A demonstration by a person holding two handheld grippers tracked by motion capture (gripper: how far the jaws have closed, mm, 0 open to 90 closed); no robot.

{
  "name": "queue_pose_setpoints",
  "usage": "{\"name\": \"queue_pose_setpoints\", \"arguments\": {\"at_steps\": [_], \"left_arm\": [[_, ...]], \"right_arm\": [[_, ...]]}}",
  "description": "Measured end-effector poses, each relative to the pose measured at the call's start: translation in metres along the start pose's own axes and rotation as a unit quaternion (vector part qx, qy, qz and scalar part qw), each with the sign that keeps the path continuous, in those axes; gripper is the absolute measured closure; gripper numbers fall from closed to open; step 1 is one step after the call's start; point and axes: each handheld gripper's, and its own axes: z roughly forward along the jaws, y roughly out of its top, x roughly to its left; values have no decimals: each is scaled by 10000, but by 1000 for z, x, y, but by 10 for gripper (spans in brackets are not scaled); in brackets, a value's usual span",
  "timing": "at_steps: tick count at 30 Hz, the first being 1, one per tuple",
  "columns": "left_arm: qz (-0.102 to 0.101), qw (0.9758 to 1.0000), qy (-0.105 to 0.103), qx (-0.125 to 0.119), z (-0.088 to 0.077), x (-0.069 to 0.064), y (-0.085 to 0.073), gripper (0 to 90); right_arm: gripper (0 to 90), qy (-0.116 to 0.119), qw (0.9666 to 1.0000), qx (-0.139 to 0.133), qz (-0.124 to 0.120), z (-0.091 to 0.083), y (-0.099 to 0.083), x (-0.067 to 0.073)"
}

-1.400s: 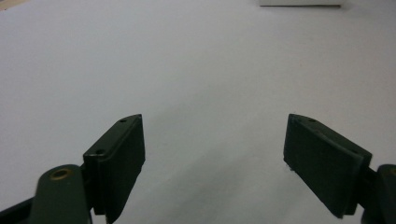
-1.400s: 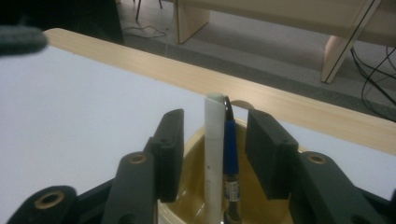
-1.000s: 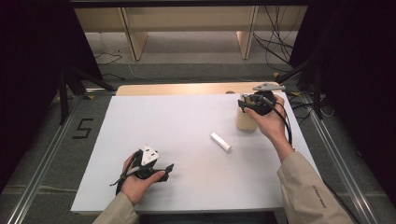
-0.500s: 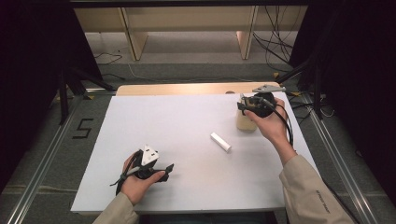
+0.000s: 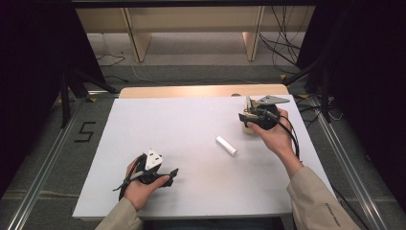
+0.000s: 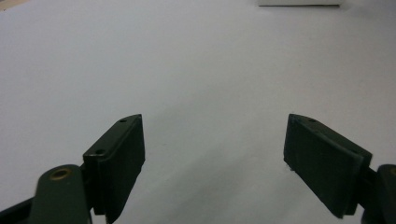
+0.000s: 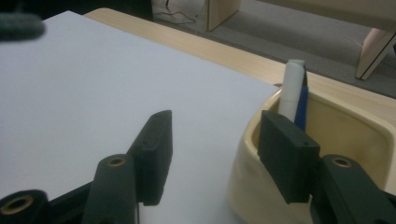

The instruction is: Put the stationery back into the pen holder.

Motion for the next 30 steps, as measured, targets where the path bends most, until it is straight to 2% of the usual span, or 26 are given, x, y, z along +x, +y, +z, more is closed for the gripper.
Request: {"name": "queue_pose_setpoints", "arguments": {"at_steps": [10,14,26,30], "left_arm": [[-9,10000,-16,8,1,-1,0,205],[-9,10000,-17,14,1,-1,0,205],[-7,10000,-21,12,1,-1,0,205],[-11,10000,-20,13,1,-1,0,205]], "right_arm": [[450,205,9998,13,-22,2,-18,12],[450,330,9994,100,-10,5,-28,16],[451,507,9984,248,-11,16,-50,27],[451,587,9977,338,58,20,-56,29]]}}
